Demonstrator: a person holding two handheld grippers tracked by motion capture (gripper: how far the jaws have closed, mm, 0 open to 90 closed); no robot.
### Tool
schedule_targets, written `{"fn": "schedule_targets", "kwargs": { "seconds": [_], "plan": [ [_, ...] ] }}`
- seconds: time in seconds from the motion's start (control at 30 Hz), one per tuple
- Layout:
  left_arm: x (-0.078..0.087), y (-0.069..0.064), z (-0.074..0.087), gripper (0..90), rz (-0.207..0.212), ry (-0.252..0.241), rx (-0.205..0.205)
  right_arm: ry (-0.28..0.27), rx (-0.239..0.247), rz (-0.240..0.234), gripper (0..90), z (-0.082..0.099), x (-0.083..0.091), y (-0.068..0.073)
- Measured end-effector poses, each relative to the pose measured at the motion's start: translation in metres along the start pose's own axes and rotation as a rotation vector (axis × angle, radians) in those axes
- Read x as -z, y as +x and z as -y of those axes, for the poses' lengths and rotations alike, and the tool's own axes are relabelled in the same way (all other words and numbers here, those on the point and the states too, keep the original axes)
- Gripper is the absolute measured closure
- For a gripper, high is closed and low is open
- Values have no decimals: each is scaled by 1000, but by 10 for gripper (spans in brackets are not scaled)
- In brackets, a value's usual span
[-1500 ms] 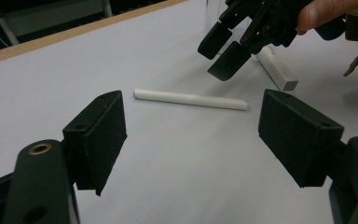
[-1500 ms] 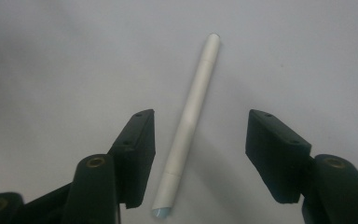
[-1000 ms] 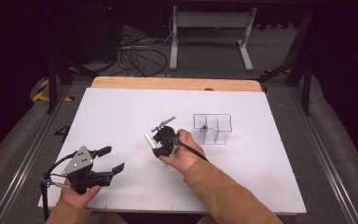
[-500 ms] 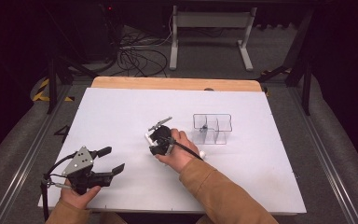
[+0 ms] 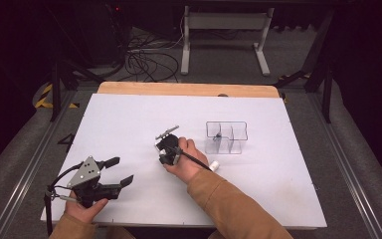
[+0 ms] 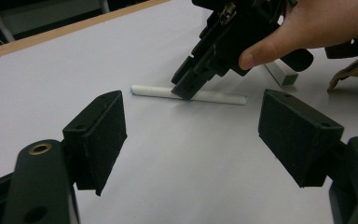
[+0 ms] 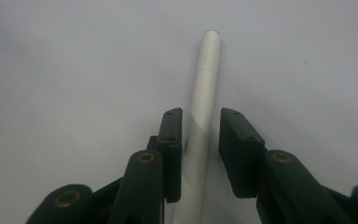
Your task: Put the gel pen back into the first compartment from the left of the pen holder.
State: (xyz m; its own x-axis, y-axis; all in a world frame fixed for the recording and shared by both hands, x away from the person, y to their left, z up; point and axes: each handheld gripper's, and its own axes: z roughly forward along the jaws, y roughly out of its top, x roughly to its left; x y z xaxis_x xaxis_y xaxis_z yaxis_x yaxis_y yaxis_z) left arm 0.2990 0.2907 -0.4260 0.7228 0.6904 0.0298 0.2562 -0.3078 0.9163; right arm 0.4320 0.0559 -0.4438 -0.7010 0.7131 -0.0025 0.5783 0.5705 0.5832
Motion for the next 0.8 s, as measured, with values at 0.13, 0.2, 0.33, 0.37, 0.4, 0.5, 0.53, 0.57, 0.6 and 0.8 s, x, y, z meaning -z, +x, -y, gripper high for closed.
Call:
{"fn": "schedule_targets", "kwargs": {
  "seconds": [0.13,0.2,0.33,0.37,0.4,0.5,0.53,0.57,0.6,0.8],
  "plan": [
    [0,0,0,241,-1,2,-6,8,-14,-1,738,-1,-2,0],
    [-1,0,0,241,0,3,-5,12,-19,-1,752,-1,-3,0],
    [-1,0,0,241,2,5,-6,19,-32,0,769,-3,-5,0],
    [-1,0,0,241,2,5,-6,21,-38,1,774,-4,-5,0],
    [-1,0,0,241,2,5,-6,24,-41,5,778,-4,-5,0],
    [-1,0,1,241,2,5,-6,26,-49,17,789,-4,-5,1],
    [-1,0,1,241,3,5,-5,27,-56,23,790,-4,-5,2],
    [-1,0,1,241,2,5,-5,28,-60,23,791,-5,-5,2],
    [-1,0,1,242,2,5,-6,28,-62,25,791,-5,-5,2],
    [-1,0,1,242,2,6,-6,31,-83,39,793,-5,-5,4]
  ]
}}
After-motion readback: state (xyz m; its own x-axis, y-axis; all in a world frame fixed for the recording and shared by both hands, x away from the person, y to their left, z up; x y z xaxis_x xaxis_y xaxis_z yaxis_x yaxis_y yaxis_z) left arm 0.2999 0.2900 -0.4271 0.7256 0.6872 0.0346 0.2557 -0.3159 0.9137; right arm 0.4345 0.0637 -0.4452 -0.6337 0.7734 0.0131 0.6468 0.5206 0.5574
